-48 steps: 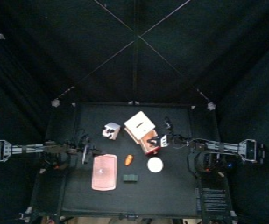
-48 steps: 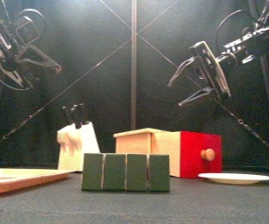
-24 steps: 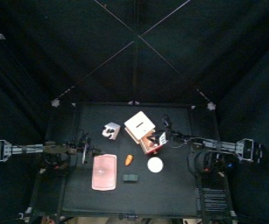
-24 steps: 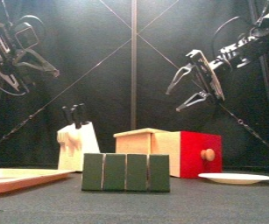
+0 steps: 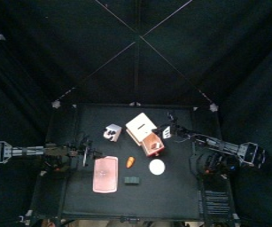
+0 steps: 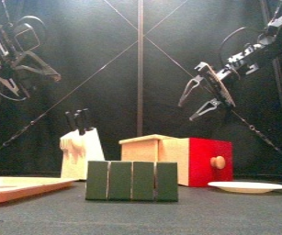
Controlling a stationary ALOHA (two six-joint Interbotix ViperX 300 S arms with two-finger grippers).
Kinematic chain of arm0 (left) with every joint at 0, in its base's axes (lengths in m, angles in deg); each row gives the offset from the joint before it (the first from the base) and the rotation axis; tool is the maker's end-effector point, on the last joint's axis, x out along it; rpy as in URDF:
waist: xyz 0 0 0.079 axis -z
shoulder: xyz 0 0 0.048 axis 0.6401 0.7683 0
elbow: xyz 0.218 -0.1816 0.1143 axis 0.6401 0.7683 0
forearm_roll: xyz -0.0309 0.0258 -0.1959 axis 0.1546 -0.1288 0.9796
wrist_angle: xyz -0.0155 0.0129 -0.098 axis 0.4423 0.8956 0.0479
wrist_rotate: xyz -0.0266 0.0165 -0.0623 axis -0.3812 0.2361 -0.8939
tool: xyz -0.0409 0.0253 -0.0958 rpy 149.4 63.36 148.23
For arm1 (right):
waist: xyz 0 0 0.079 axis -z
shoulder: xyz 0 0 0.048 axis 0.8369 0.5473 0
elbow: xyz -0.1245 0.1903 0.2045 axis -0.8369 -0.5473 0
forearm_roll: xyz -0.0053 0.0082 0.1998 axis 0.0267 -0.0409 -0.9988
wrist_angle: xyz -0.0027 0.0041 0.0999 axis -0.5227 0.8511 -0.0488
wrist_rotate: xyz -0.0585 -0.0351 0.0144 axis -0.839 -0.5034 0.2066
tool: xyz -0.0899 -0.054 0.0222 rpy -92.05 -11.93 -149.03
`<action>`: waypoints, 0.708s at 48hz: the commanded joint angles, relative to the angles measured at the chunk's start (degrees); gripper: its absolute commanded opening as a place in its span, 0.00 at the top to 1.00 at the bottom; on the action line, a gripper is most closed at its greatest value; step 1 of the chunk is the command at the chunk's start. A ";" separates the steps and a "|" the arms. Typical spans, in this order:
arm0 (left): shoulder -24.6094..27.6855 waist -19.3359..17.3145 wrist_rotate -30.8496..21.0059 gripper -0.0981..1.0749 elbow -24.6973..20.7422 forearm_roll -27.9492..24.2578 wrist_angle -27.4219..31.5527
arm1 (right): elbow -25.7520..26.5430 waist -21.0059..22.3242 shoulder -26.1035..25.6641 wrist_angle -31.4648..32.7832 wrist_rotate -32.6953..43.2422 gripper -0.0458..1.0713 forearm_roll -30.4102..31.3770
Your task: Grab salmon sushi
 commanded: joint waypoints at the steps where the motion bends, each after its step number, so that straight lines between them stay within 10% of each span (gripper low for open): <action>1: 0.09 0.18 0.18 0.61 -0.70 0.18 -0.44 | 2.11 1.76 -1.14 2.64 -0.09 0.12 0.53; 34: 0.18 0.18 0.18 0.61 -0.62 0.18 0.00 | 9.14 11.95 -0.88 18.54 0.35 0.12 12.30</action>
